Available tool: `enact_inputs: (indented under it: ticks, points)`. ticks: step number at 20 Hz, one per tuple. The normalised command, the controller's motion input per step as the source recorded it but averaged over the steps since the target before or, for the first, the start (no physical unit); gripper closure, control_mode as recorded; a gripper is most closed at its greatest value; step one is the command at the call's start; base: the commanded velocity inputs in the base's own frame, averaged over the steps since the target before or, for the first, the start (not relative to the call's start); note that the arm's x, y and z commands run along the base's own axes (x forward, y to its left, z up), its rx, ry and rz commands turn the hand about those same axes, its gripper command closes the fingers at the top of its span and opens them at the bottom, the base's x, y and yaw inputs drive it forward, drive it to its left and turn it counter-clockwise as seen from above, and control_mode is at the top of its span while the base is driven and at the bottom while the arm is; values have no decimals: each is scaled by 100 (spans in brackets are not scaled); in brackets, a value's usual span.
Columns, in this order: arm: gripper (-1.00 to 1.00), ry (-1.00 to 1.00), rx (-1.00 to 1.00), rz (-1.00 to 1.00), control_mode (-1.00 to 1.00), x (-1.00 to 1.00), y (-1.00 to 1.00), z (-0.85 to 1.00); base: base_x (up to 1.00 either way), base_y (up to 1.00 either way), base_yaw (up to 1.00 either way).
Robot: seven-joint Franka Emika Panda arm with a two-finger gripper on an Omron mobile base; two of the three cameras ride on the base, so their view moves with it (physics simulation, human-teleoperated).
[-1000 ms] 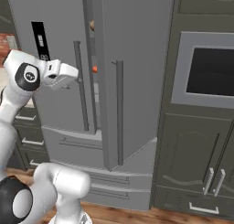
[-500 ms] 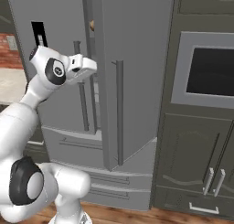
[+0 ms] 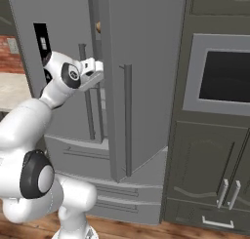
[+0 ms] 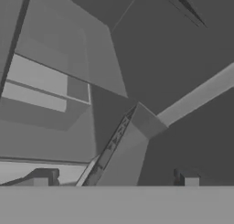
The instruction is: Gather the avocado and squash from the fridge and place them on a tray on the dining counter. Then gather the chicken drumsticks from the fridge and place them on the other tray.
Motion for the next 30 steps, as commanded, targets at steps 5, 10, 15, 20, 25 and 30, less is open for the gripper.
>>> enact_inputs:
  ticks: [5, 10, 15, 20, 25, 30]
  points:
    - [-100, 3, -10, -3, -100, 8, -14, 0, 0, 0, 0]
    - [-100, 7, -6, -5, -100, 0, -46, 0, 0, 0, 0]
    - [-100, 7, -1, -4, -100, -16, -61, 2, 0, 0, 0]
    - [-100, 6, 0, -6, -100, -31, -74, 8, 0, 0, 0]
    - [-100, 4, 0, -10, -100, -38, -74, 22, 0, 0, 0]
    - [-100, 3, 0, -9, -100, -28, -83, 20, 0, 0, 0]
